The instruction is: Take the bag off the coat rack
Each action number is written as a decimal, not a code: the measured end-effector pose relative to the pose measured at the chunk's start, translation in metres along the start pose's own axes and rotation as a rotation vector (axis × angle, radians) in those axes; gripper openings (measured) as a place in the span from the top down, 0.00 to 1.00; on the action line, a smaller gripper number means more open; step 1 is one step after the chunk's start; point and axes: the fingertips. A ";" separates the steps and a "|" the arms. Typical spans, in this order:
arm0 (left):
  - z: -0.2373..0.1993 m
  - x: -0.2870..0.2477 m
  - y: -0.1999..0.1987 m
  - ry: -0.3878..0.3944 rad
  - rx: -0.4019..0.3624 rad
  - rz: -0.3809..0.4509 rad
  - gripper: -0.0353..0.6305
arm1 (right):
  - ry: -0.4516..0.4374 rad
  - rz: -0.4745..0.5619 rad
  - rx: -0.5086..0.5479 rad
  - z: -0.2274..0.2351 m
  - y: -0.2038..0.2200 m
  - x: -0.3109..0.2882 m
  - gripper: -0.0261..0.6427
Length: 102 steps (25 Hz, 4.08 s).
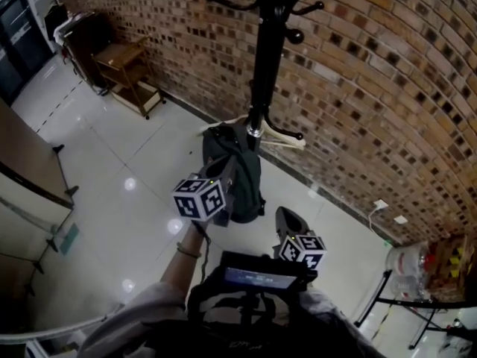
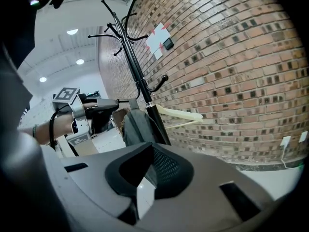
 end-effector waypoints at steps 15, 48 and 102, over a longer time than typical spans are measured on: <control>-0.020 -0.051 -0.014 -0.026 0.198 -0.039 0.68 | -0.088 -0.036 0.049 0.029 -0.049 -0.046 0.96; -0.028 -0.092 -0.011 -0.026 0.064 -0.168 0.84 | -0.178 -0.115 0.142 0.048 -0.092 -0.109 0.96; -0.019 0.115 -0.061 -0.094 0.371 0.159 0.89 | -0.220 -0.175 0.121 -0.005 -0.051 -0.107 0.96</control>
Point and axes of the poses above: the fingertips, and each gripper's own axes: x backward along the fingers, z to its right, y out of its underside, and after that the axes turned 6 degrees about -x, right-handed
